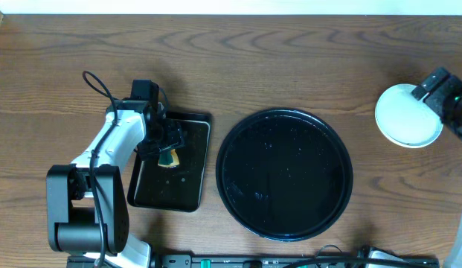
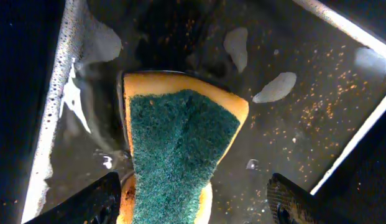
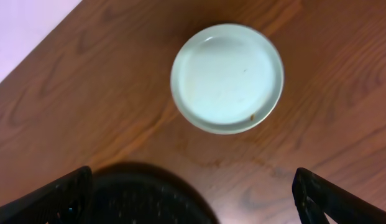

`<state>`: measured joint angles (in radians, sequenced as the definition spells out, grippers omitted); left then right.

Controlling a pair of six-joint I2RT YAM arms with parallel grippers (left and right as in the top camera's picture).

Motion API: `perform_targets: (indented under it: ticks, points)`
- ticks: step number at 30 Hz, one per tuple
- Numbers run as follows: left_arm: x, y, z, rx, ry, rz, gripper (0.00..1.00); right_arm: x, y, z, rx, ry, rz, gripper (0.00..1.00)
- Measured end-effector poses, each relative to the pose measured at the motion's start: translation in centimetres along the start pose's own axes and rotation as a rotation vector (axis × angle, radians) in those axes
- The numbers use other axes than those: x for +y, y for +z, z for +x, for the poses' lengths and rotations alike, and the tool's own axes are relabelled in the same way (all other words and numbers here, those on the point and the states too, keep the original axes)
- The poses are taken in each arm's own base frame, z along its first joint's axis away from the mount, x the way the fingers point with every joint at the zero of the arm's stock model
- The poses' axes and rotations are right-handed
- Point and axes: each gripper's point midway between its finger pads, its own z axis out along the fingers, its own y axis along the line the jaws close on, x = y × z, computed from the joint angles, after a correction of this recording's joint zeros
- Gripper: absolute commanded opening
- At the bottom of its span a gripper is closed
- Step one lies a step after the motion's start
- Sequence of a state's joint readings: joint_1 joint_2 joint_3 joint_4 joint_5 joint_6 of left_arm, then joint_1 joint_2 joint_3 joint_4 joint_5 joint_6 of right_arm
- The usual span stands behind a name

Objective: Clean dirty plates on tray and stack at the side
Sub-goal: 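Open the right gripper and lift it off the plate stack, then release the sponge in the small tray and raise the left gripper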

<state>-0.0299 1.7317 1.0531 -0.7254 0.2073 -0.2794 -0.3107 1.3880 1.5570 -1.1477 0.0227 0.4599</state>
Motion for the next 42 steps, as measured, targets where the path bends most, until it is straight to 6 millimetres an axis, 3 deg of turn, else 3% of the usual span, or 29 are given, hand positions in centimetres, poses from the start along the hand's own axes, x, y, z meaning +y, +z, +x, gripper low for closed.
perform_targets:
  ticks: [5,14,22,33,39,42]
  points:
    - [-0.5,-2.2,-0.4,-0.061,0.01,0.022,0.75,1.8,-1.4,1.7,0.015,-0.059,-0.041,0.99]
    - [-2.2,-11.3,-0.4,-0.331,0.087,0.116,0.75,2.8,-1.6,2.3,0.023,-0.097,-0.061,0.99]
    - [-3.7,-19.2,3.0,-0.558,0.188,0.21,0.75,2.5,-1.6,2.1,0.013,-0.113,-0.042,0.99]
    - [-2.5,-25.0,9.5,-0.74,0.241,0.29,0.75,1.0,-1.6,2.5,0.02,-0.12,0.035,0.99]
    - [-1.8,-26.1,11.4,-0.789,0.248,0.309,0.75,0.8,-1.6,2.7,0.03,-0.121,0.044,0.99]
    - [-1.6,-25.9,11.6,-0.779,0.248,0.3,0.82,0.7,-1.6,2.7,0.031,-0.121,0.045,0.99]
